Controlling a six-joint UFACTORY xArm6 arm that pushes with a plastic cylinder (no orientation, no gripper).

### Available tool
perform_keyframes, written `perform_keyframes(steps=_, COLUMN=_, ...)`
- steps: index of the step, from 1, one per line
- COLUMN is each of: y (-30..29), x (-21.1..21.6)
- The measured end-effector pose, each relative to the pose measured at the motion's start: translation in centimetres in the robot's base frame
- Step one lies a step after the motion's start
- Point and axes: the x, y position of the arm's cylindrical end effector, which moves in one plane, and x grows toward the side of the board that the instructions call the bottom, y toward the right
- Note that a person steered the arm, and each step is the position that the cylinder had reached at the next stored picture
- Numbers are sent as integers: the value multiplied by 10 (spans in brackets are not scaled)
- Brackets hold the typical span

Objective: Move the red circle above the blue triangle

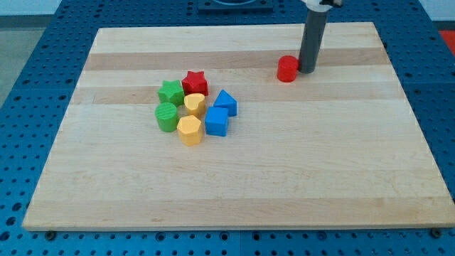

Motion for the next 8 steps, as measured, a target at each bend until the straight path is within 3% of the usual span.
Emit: perform_keyframes(steps=8, y=-73, x=-11)
